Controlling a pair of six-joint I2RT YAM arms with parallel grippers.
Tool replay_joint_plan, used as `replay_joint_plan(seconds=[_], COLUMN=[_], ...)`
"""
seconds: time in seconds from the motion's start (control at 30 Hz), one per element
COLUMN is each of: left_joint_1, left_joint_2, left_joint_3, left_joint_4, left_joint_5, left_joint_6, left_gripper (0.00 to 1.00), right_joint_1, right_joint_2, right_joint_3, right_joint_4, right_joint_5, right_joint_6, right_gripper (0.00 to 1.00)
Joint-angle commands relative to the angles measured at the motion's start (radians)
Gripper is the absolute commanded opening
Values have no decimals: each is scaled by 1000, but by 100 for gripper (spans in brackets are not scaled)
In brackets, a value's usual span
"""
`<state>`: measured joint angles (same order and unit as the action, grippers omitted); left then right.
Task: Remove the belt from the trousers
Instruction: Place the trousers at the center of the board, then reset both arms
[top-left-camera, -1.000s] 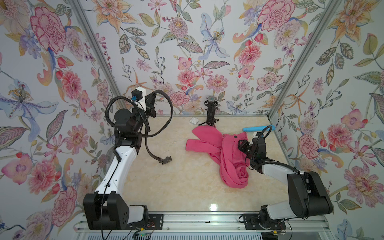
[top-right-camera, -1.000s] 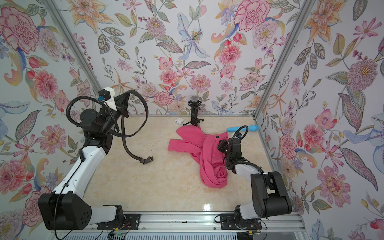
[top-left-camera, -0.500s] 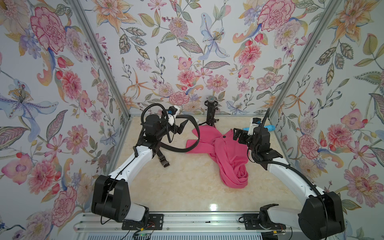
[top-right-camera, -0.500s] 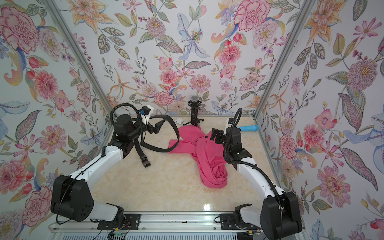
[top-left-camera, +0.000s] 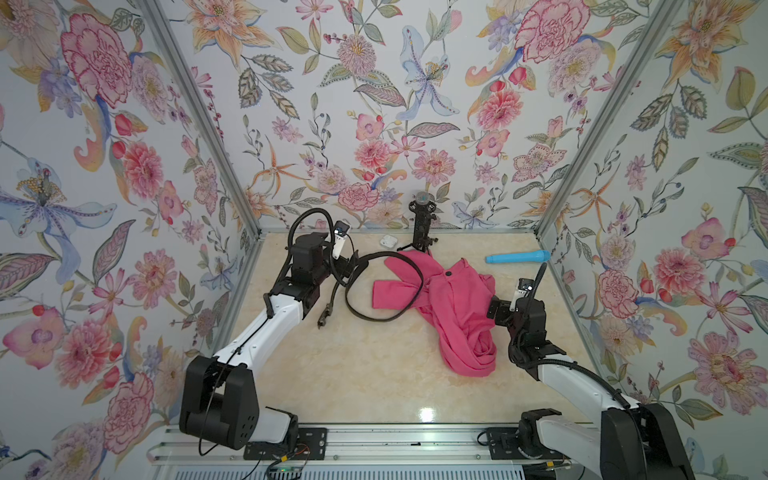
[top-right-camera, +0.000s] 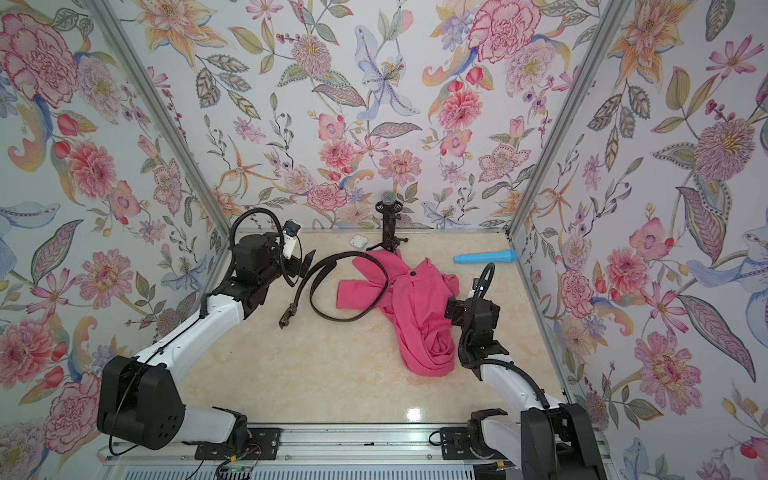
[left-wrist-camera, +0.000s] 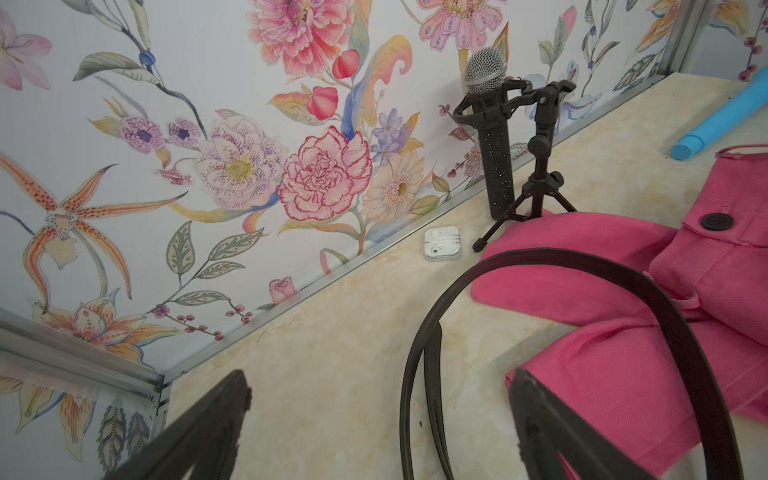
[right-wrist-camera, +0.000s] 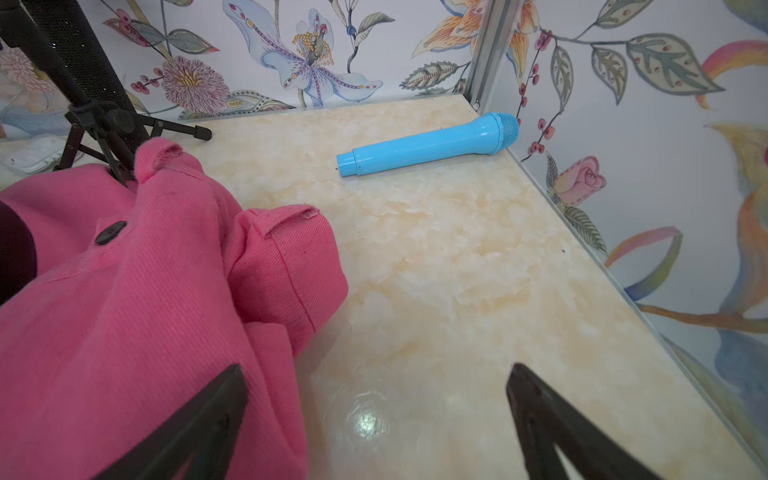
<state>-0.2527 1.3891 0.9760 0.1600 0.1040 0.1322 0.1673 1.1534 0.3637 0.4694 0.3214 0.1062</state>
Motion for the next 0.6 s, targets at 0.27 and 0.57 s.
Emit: replay_joint_plan(seconds=[0.27, 0.57], left_joint_1=[172, 218], left_joint_2=[11, 97], left_joint_3=[-445, -708], left_joint_4=[441, 1051], left_joint_5=[-289, -159], left_joint_6=[-100, -100], left_gripper=[99, 99], right_joint_1=[-89, -128], right_joint_2=[253, 394], right_joint_3=[-210, -83], right_joint_4=[772, 661], right_joint_5=[-102, -154], right_joint_6=[-146, -119], right_gripper=[100, 100])
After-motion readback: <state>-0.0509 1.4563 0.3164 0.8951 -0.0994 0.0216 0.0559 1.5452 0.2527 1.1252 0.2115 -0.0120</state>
